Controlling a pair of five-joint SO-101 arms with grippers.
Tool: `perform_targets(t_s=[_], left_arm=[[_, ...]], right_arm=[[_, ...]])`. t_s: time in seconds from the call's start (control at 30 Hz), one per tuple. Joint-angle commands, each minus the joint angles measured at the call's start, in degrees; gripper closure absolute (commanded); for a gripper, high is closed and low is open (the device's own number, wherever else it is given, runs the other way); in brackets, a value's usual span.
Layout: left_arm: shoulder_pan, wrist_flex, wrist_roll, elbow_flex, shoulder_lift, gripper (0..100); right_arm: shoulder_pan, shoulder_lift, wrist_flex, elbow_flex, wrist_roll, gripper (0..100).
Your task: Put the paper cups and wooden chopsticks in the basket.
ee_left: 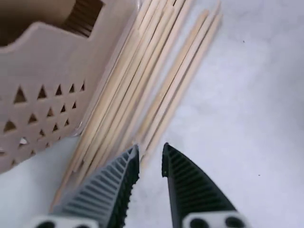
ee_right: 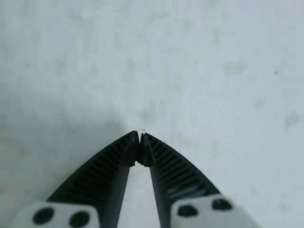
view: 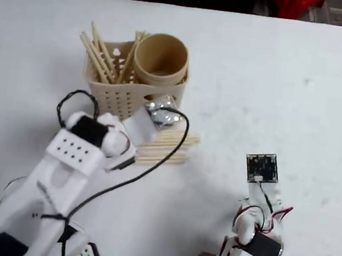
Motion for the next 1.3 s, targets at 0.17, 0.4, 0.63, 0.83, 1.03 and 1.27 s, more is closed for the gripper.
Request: perform_targets(t_s=[0.17, 0.4, 0.63, 0.83, 1.03, 1.27], left_arm=[[5.67, -2.29, 0.70, -7.91, 10.42, 90], [6.37, -9.05, 0.79, -7.65, 16.13, 90], [6.11, -15.30, 4.40, -7.65, 21.76, 90], [5.93, -19.16, 4.84, -7.56, 24.13, 90], [4.35, -22.59, 4.92, -6.59, 26.33, 90], [2.24, -23.56, 5.01, -6.42, 26.95, 90]], right_arm=[[-0.13, -0.48, -0.84, 0.35, -0.62, 98.1], [-0.13, -0.48, -0.84, 0.35, -0.62, 98.1], [-0.13, -0.48, -0.84, 0.35, -0.62, 98.1], [-0.13, -0.48, -0.84, 0.35, -0.62, 98.1], [-0.22, -0.48, -0.84, 0.35, -0.62, 98.1], [-0.22, -0.48, -0.84, 0.35, -0.62, 98.1]])
